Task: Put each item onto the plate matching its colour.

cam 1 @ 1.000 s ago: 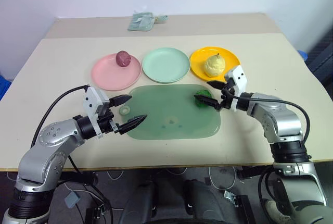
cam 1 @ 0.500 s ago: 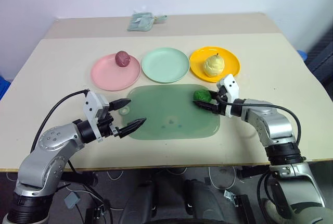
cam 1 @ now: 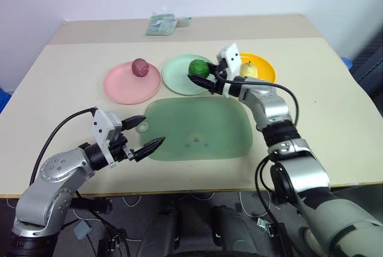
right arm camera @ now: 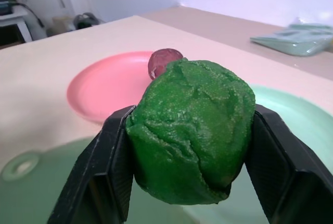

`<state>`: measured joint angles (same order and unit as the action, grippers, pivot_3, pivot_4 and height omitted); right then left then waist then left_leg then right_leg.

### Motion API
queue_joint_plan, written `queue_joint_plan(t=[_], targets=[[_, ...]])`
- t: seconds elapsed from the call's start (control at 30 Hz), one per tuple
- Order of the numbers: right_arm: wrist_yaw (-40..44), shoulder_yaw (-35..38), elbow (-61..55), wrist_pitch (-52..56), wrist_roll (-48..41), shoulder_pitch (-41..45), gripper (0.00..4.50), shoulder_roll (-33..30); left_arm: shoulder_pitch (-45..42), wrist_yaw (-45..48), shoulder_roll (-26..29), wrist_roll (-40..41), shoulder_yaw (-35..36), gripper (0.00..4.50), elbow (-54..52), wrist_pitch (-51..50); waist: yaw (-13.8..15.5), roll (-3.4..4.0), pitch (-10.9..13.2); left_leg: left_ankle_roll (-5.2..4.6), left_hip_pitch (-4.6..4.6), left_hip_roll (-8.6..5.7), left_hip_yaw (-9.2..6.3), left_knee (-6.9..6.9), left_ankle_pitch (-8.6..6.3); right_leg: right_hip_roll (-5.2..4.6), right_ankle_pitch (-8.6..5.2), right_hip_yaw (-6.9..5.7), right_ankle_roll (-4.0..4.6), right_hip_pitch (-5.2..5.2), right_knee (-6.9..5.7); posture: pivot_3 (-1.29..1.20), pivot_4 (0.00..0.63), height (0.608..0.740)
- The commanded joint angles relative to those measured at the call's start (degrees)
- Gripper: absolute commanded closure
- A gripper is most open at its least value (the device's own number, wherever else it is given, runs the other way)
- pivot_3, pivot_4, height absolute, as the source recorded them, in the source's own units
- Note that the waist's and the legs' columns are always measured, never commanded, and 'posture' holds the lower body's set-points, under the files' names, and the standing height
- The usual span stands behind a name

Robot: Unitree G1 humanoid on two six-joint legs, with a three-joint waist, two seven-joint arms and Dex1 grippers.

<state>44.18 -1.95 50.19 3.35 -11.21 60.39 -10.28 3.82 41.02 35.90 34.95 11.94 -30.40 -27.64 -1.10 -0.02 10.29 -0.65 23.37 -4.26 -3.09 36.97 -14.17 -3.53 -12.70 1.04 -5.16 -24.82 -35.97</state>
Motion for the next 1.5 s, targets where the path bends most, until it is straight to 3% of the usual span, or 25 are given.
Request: queue_joint_plan(t=[0.03, 0.17, 0.33, 0.47, 0.63, 0.73, 0.83, 1.07, 1.27, 1.5], targets=[[-2.6, 1.7, 9.8, -7.7, 1.8, 6.0, 1.74, 1.8, 2.2, -1.8, -0.3, 0.6, 2.9, 0.0, -4.3, 0.8, 0.1, 0.0, 0.0, 0.0, 0.0, 0.0, 0.0, 0.0, 0.0, 0.0, 0.0, 0.0, 0.0, 0.0, 0.0, 0.0, 0.15, 0.74], [-6.3, 2.8, 17.8, -11.7, 3.4, 9.6, 1.74, 3.4, 5.1, -3.7, -0.9, 0.9, 4.1, 0.0, -7.0, 0.6, 0.0, 0.01, 0.0, 0.01, 0.0, 0.0, -0.01, 0.0, 0.0, 0.0, -0.01, -0.01, 0.01, 0.01, 0.0, 0.0, 0.15, 0.74], [-10.5, 3.9, 21.6, -14.9, 5.0, 11.6, 0.03, 4.3, 8.6, -5.7, -1.4, 1.3, 5.8, 0.0, -9.9, 0.5, -0.1, 0.02, 0.0, 0.02, 0.0, 0.0, -0.01, -0.02, 0.0, 0.0, -0.02, 0.0, 0.03, -0.01, -0.01, 0.0, 0.15, 0.74], [-10.2, 5.2, 21.6, -16.0, 4.7, 12.0, 0.03, 4.0, 9.7, -6.3, -1.5, 1.4, 6.1, 0.0, -10.5, 0.8, -0.1, 0.02, 0.0, 0.04, 0.0, 0.0, -0.01, -0.03, 0.01, 0.01, -0.03, 0.0, 0.06, -0.04, -0.04, 0.0, 0.15, 0.74], [-3.3, 6.8, 16.7, -15.8, 3.2, 9.5, 0.03, 1.7, 8.3, -7.4, -2.6, 0.2, 5.1, 0.0, -8.9, 1.9, 0.1, 0.02, 0.0, 0.04, 0.0, -0.01, -0.01, -0.01, 0.02, 0.02, -0.03, -0.01, 0.05, -0.01, -0.03, 0.0, 0.15, 0.74], [2.3, 6.3, 6.3, -12.3, 1.7, 3.8, 0.03, -0.9, 6.1, -8.7, -3.7, -2.2, 3.6, 0.0, -7.7, 3.2, 0.3, 0.01, 0.0, 0.04, 0.0, -0.01, -0.03, 0.0, 0.02, 0.02, -0.02, -0.03, 0.04, 0.02, -0.03, 0.0, 0.15, 0.74], [4.9, 5.2, -11.3, -4.4, -0.4, -5.8, 0.03, -4.2, 4.3, -9.1, -4.0, -3.3, 1.8, 0.0, -6.5, 3.0, 0.6, 0.0, 0.0, 0.02, -0.01, -0.02, -0.05, 0.03, 0.01, -0.01, -0.02, -0.06, 0.03, 0.08, -0.02, 0.0, 0.15, 0.74], [0.4, 8.4, -49.6, 16.1, -3.7, -31.4, 0.03, -14.9, 3.9, -11.5, -5.6, -7.4, 1.9, 0.0, -4.5, 5.4, 0.4, 0.02, 0.0, 0.0, 0.01, 0.0, -0.04, 0.01, 0.0, -0.01, -0.03, -0.02, 0.03, 0.02, -0.04, 0.0, 0.15, 0.74], [-3.0, 14.5, -63.2, 23.1, -4.7, -47.3, 0.03, -21.9, 7.4, -9.3, -5.9, -11.0, 2.5, 0.0, -0.5, 12.2, 0.6, 0.02, 0.0, -0.01, 0.0, 0.03, -0.01, 0.04, -0.01, -0.02, -0.13, 0.02, 0.2, 0.09, 0.05, 0.0, 0.15, 0.74], [-4.3, 17.8, -67.1, 25.6, -6.7, -52.5, 0.03, -25.0, 6.3, -5.7, -7.0, -12.7, 1.7, 0.0, 8.4, 20.8, 0.8, 0.01, 0.0, -0.02, 0.0, 0.07, -0.01, 0.09, -0.01, -0.02, -0.15, -0.03, 0.23, 0.19, 0.22, 0.0, 0.15, 0.74]])
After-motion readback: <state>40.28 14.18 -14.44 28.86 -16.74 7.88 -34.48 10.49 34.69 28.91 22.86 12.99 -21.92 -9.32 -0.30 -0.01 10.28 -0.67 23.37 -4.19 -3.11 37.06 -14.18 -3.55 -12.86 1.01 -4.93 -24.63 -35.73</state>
